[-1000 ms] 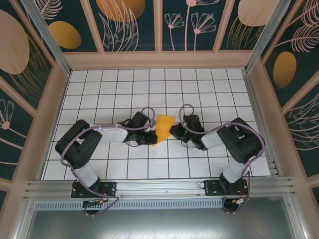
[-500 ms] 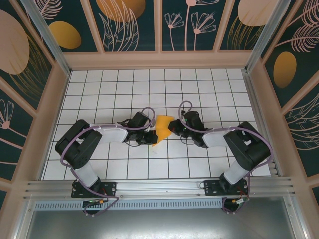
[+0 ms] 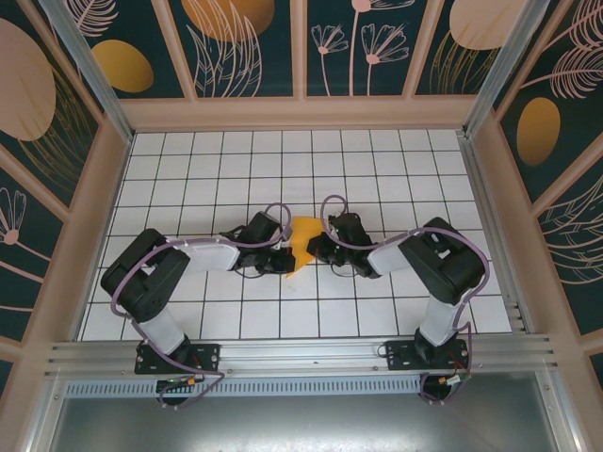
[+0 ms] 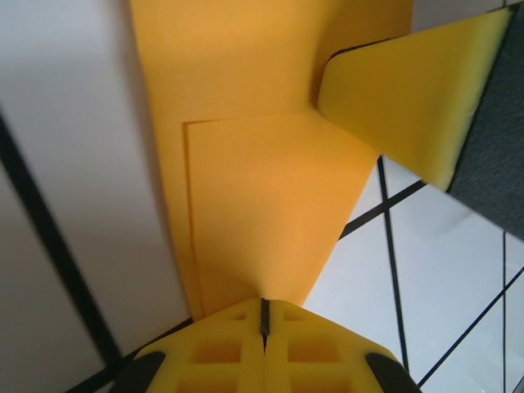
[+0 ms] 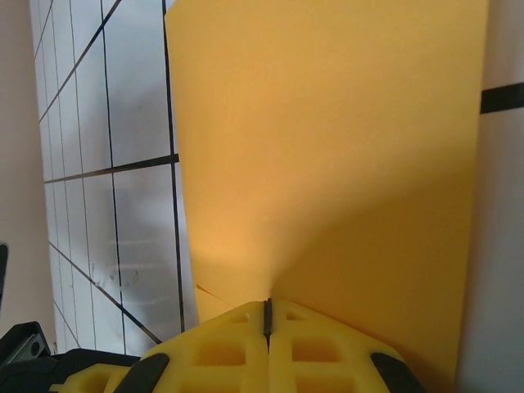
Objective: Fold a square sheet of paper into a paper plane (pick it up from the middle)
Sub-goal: Third fold the triangle at the center of the table.
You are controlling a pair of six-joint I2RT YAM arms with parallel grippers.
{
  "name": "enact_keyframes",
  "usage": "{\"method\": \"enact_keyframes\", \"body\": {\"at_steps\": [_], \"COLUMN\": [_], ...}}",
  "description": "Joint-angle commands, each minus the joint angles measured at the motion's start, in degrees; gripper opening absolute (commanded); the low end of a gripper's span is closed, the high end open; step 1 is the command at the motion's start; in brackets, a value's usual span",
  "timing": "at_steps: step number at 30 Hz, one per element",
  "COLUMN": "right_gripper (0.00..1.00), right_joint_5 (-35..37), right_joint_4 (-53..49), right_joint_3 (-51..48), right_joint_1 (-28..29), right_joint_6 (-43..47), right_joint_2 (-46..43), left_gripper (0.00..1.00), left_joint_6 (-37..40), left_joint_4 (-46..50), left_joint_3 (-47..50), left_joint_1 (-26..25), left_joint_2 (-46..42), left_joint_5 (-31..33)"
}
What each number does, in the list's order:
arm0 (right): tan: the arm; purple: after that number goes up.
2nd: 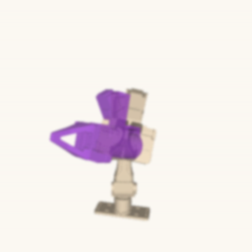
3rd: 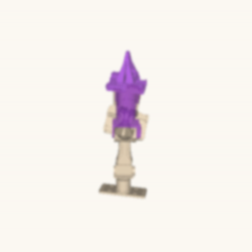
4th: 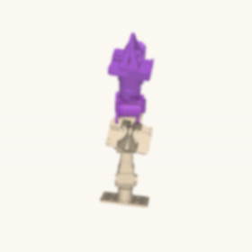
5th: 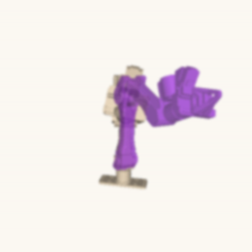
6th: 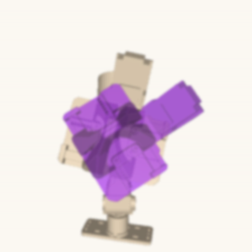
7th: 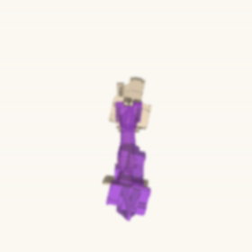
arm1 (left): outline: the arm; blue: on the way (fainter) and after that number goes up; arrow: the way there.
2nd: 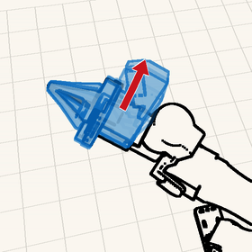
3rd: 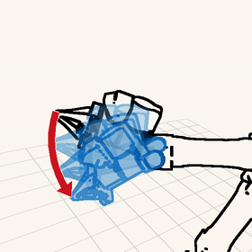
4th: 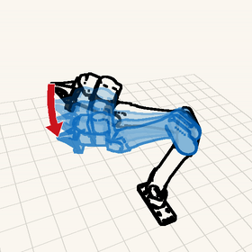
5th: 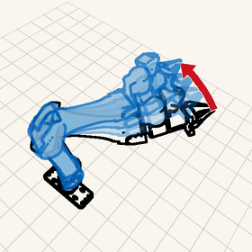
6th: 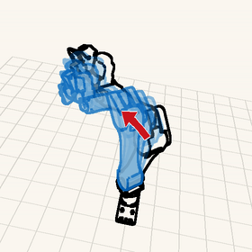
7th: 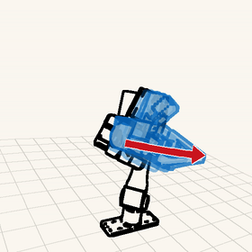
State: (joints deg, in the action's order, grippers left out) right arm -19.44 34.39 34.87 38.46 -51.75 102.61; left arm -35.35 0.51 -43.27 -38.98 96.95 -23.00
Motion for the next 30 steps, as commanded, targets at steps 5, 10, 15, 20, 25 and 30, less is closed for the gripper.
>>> {"method": "enact_keyframes", "body": {"at_steps": [5,10,15,20,25,30], "right_gripper": [0.0,0.0,0.0,0.0,0.0,0.0], "right_joint_5": [1.07,2.03,2.29,2.37,2.65,3.24], "right_joint_4": [-1.54,-3.19,-3.78,-4.03,-4.67,-5.92], "right_joint_3": [-2.18,-1.81,-1.78,-1.76,-1.67,-1.57], "right_joint_1": [0.2,0.28,0.39,0.54,0.74,0.72], "right_joint_6": [-1.18,-0.87,-0.88,-0.91,-0.78,-0.25], "right_joint_2": [2.9,2.68,2.12,2.14,1.88,1.37], "left_gripper": [0.02,0.0,0.0,0.0,0.0,0.0], "left_joint_6": [-0.78,-3.1,-4.67,-3.84,-3.06,-2.48], "left_joint_4": [2.96,-0.21,-4.61,-4.41,-1.18,0.39], "left_joint_3": [0.33,-3.15,-4.64,-6.84,-5.54,-1.88], "left_joint_1": [0.33,0.32,0.38,0.37,0.48,0.51], "left_joint_2": [-7.77,-5.06,2.8,6.07,7.54,7.24], "left_joint_5": [-5.11,-10.85,-15.72,-13.31,-9.2,-7.02]}}
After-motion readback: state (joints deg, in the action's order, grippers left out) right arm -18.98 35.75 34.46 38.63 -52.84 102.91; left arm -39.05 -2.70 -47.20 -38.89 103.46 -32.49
